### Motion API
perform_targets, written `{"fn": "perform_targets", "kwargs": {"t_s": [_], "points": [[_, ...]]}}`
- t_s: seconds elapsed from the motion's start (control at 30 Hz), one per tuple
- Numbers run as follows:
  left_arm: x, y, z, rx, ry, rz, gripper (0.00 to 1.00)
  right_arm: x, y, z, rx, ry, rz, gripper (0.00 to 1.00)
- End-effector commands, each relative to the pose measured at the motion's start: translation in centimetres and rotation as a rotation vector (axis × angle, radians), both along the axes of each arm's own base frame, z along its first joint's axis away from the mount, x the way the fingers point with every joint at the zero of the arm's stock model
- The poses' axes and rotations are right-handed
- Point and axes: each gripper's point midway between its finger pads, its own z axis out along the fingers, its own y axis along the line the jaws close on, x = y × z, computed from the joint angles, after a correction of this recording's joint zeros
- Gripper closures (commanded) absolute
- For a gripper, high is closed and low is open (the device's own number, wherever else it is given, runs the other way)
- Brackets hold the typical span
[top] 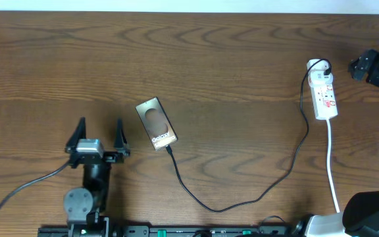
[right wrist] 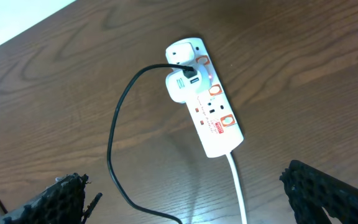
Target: Plug charger to phone and switch on socket
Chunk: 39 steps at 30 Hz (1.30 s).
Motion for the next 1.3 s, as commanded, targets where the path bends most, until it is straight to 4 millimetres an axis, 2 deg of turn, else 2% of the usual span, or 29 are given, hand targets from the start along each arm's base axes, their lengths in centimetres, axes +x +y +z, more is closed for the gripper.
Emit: {"fn": "perform_targets", "kwargs": {"t_s": [0.0,0.1,0.3,0.4,1.27], "points": [[-0.3,-0.4,-1.4,0.057,0.05,-0.033,0.14,0.2,0.3,0.4,0.008,-0.01,-0.002,0.01],[-0.6,0.3,-3.4,0.052,0.131,-0.006,0.14,0.2,0.3,0.4,0.008,-0.01,-0.002,0.01],[-1.4,3.1,-6.0,-0.09,0.231,0.154,0.14,0.2,0.3,0.4,0.008,-0.01,-0.002,0.01],[-1.7,3.7,-7.2,-0.122,0.274,0.192,0.14,0.2,0.3,0.4,0.008,-0.01,-0.002,0.01],[-1.6,3.2,-7.2,-0.121,0.279,0.165,0.14,0.2,0.3,0.4,0.008,-0.01,-0.002,0.01]]}}
